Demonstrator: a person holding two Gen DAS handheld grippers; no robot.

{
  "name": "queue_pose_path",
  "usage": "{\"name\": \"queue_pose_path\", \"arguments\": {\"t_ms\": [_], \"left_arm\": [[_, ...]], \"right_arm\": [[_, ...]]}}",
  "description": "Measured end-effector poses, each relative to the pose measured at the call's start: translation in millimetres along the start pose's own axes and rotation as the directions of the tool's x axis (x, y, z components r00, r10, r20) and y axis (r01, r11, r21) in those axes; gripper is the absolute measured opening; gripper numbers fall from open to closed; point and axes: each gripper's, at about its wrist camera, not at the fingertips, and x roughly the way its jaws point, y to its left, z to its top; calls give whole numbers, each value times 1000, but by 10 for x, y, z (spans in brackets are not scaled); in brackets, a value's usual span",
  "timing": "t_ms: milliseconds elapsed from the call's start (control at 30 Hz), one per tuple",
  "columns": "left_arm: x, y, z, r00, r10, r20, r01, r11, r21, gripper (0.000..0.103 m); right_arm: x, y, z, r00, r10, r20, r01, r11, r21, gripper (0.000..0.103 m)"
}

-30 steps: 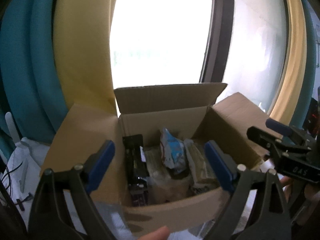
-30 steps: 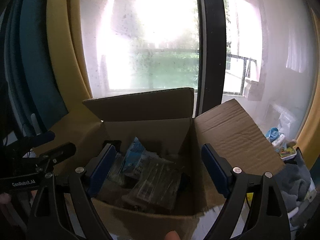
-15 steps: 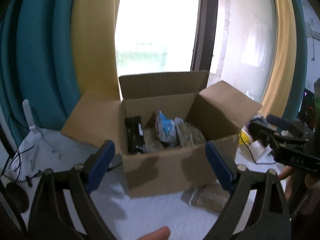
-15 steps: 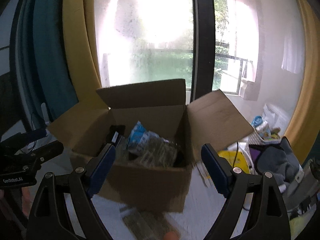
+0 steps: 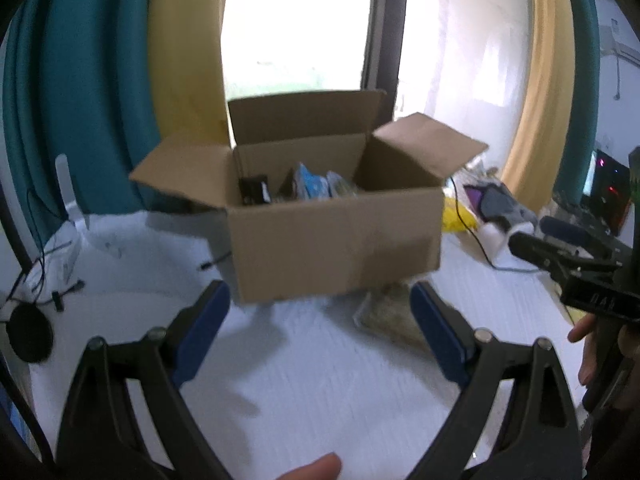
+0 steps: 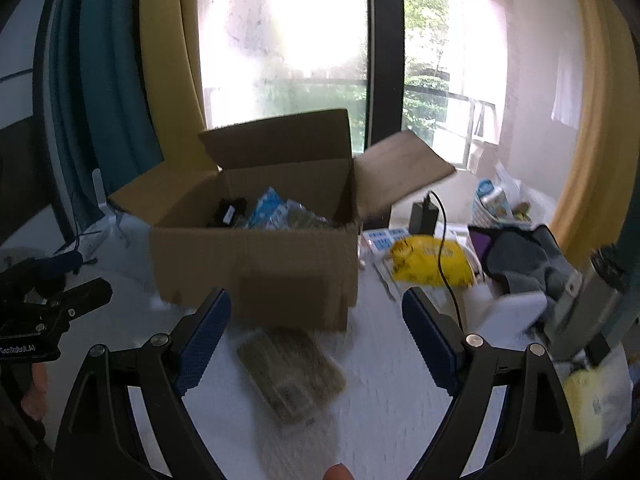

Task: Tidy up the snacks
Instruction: 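Move both tools back toward the remaining bags on the table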

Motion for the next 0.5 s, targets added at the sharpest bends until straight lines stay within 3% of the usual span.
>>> {"name": "queue_pose_path", "arguments": {"t_ms": [267,500], "left_arm": [[-83,-116,-462,996,-38,-75,39,999,6,93],[-161,-239,-961,982,-88,-166,94,995,23,93]], "right_arm": [[-226,8,-378,999,-12,-47,11,1000,-14,90],[-344,-31,-748,995,-17,-98,18,1000,8,90]]}}
